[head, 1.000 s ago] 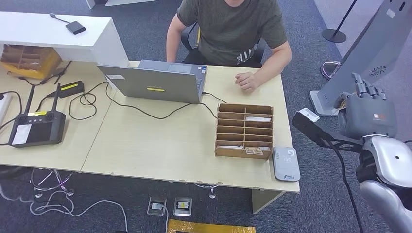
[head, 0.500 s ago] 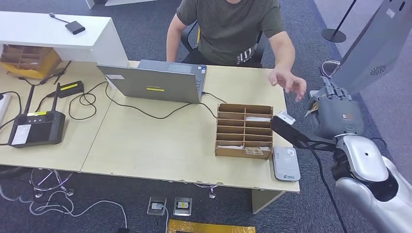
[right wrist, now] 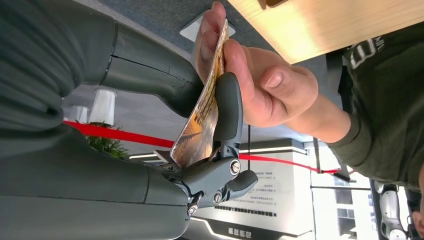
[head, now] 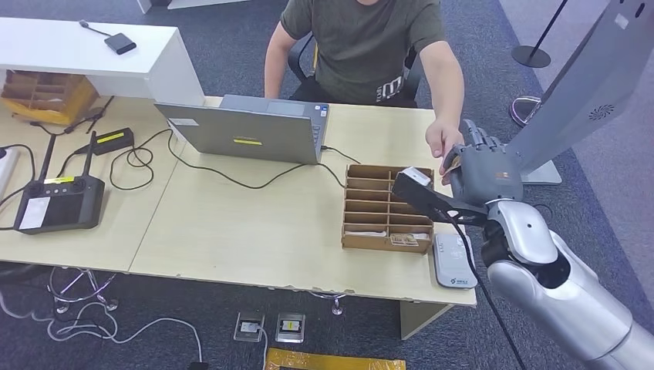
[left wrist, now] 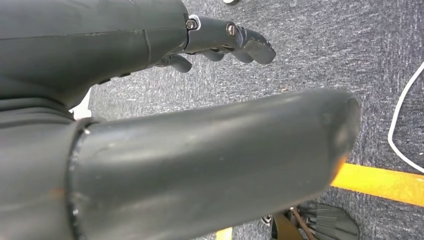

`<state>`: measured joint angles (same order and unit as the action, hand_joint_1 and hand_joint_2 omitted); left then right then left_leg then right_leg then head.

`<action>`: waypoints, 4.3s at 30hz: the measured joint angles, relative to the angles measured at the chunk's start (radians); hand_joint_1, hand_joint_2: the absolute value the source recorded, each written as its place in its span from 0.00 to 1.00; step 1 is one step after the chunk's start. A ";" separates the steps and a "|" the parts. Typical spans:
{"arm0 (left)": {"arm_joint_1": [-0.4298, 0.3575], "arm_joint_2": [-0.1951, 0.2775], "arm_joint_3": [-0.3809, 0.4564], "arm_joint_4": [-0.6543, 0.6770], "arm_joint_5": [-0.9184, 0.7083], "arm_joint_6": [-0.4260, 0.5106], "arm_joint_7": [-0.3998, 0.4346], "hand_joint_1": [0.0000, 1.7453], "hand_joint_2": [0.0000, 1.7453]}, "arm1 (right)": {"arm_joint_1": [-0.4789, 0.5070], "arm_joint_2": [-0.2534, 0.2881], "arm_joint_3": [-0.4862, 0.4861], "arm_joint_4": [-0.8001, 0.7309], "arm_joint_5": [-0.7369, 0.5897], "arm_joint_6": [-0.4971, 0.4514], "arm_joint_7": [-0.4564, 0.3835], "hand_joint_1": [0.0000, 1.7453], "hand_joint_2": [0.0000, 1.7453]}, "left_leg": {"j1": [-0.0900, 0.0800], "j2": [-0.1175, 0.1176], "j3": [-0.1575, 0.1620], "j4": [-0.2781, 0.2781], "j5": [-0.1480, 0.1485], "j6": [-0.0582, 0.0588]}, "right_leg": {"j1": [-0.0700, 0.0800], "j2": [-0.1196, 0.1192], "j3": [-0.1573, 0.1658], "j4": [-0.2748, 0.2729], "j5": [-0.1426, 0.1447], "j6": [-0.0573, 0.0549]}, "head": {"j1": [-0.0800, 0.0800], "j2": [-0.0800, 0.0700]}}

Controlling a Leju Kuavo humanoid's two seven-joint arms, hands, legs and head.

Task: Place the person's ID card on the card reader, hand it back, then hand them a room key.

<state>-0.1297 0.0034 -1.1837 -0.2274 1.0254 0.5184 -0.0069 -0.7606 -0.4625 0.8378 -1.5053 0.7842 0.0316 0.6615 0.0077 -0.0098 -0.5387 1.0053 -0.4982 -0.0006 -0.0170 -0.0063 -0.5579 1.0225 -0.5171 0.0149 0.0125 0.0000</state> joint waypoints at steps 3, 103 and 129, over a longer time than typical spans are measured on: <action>-0.001 -0.005 0.000 0.000 -0.007 0.002 0.000 0.00 0.00 | -0.010 0.011 0.018 0.034 -0.008 -0.009 -0.001 1.00 1.00 | 0.000 0.000 0.000 0.000 0.000 0.000 | 0.000 0.000 0.000 0.000 0.000 0.000 | 0.000 0.000; 0.018 -0.001 -0.007 0.000 0.003 0.035 0.008 0.00 0.00 | 0.296 -0.082 0.031 -0.215 0.149 0.002 0.021 0.00 1.00 | 0.000 0.002 0.001 0.000 0.000 0.000 | 0.000 0.002 0.000 -0.001 0.000 0.000 | 0.000 0.000; 0.013 -0.001 -0.026 0.000 -0.008 0.029 0.009 0.00 0.00 | 0.330 0.027 0.013 0.040 0.086 -0.353 -0.010 0.00 1.00 | 0.001 0.001 0.000 0.000 0.000 0.000 | 0.001 0.001 0.000 -0.001 0.000 0.000 | 0.000 0.000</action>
<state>-0.1163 0.0027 -1.2098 -0.2277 1.0170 0.5479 0.0019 -0.4310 -0.4352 0.8504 -1.4652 0.8705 -0.3219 0.6518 0.0082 -0.0087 -0.5383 1.0051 -0.4983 -0.0006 -0.0165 -0.0052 -0.5579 1.0218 -0.5171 0.0148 0.0126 0.0000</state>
